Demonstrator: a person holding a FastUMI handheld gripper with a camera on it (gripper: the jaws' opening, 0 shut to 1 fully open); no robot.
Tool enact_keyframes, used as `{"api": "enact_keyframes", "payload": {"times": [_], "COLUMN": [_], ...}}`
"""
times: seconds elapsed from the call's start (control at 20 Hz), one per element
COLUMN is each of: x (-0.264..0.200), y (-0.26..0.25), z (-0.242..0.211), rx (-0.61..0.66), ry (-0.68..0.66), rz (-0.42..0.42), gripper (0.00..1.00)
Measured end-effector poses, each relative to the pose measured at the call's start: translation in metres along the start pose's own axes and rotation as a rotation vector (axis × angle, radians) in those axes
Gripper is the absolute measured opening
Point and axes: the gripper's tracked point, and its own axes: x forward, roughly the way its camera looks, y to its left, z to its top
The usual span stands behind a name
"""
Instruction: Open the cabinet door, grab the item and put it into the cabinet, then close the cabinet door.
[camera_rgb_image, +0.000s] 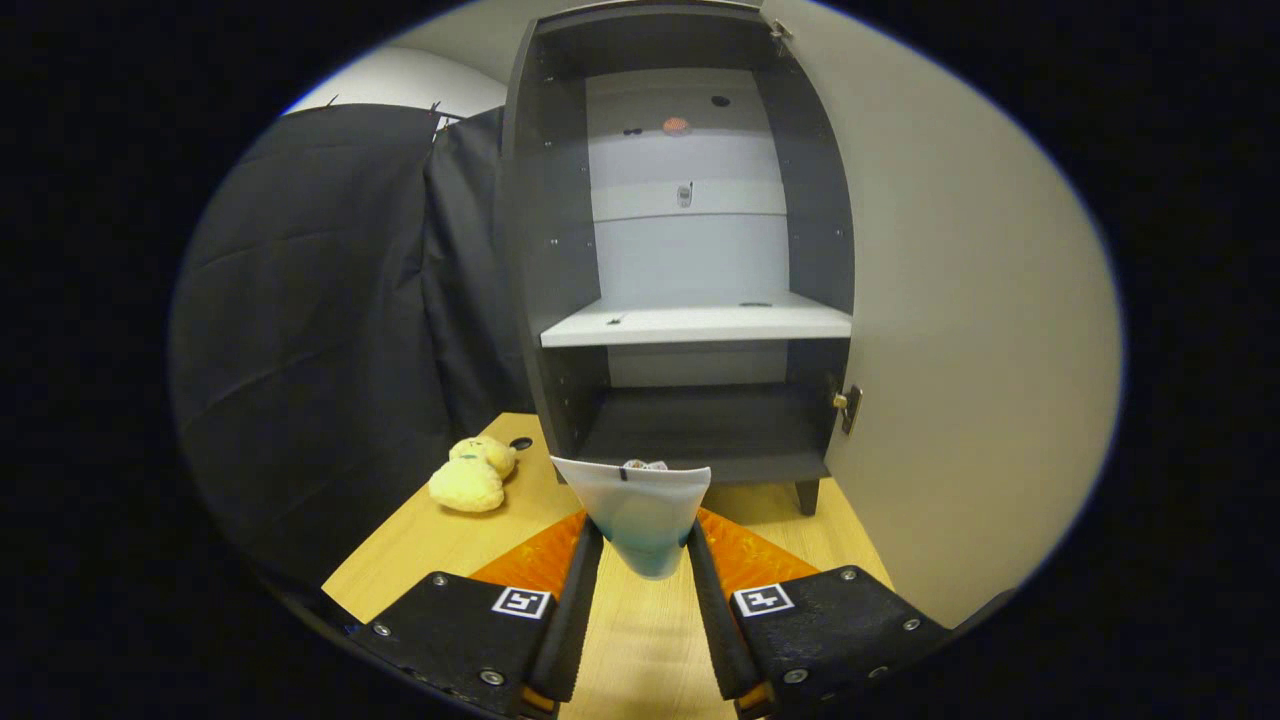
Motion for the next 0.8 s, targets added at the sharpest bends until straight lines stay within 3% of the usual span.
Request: {"api": "enact_keyframes", "payload": {"times": [0.8], "x": [0.058], "y": [-0.017], "z": [0.102], "rx": [0.042], "ry": [-0.136], "rz": [-0.005], "gripper": [0.52]}}
